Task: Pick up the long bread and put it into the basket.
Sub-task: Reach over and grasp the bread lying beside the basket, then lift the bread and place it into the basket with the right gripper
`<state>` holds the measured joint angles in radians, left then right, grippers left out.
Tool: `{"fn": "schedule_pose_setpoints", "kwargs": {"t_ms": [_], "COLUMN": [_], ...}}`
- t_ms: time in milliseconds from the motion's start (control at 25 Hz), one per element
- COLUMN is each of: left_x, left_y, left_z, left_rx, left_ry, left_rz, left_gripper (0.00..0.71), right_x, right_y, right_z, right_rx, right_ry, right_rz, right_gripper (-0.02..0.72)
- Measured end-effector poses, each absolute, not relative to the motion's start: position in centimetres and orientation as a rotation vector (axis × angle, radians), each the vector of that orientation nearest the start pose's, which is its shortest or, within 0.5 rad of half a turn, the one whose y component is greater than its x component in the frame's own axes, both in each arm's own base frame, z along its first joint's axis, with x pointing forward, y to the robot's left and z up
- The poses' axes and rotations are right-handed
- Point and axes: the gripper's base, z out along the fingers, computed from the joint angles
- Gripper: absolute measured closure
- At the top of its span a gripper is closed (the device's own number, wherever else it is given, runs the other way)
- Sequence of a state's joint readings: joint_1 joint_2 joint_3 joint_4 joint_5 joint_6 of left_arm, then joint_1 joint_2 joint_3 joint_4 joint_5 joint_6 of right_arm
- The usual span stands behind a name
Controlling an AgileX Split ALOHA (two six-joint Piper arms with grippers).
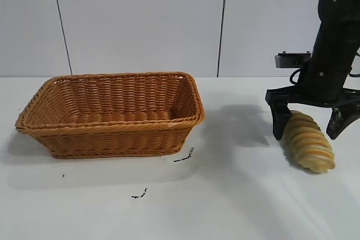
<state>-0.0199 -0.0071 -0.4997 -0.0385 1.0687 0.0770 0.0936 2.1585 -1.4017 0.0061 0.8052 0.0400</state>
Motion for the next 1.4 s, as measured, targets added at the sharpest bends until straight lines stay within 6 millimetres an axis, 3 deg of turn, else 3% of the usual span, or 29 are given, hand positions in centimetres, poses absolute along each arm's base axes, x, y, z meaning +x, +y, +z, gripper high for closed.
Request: {"fn": "schedule_pose_setpoints", "kwargs": {"t_ms": [160,200,240,360,440,600,1000,1200,1400], "left_x": [-0.6,-0.6,-0.6,-0.6,-0.6,-0.6,-0.6,-0.6,-0.6], "left_y": [-0.3,-0.3,-0.3,-0.3,-0.3,-0.3,-0.3,-0.3,-0.3], "left_z": [27.7,27.7,27.7,27.7,27.7,27.7,27.7,27.7,27.7], "left_rx": [0.101,0.101,0.101,0.101,0.101,0.101,0.101,0.101,0.101], "left_ry": [2.042,2.042,2.042,2.042,2.042,2.042,2.042,2.042,2.042], "left_rz": [-0.010,-0.010,-0.010,-0.010,-0.010,-0.010,-0.010,-0.010,-0.010], "left_gripper": [0.018,0.018,0.018,0.018,0.018,0.018,0.018,0.018,0.018], "right_x": [40.6,40.6,40.6,40.5,40.5,41.2,44.8,45.1,44.5], "right_y": [3.8,3.8,3.8,3.8,3.7,3.4,4.3,8.1,13.3], "right_z": [10.5,10.5,10.5,10.5,10.6,12.3,25.3,28.7,30.3], "right_rx": [-0.082,-0.082,-0.082,-0.082,-0.096,-0.142,-0.175,-0.289,-0.481], "right_ry": [3.049,3.047,3.051,3.064,3.071,3.086,2.855,2.741,2.624], "right_rz": [0.009,0.009,0.009,0.008,-0.009,-0.070,-0.063,-0.033,0.008], "right_gripper": [0.021,0.059,0.116,0.451,0.566,0.574,0.575,0.575,0.576]}}
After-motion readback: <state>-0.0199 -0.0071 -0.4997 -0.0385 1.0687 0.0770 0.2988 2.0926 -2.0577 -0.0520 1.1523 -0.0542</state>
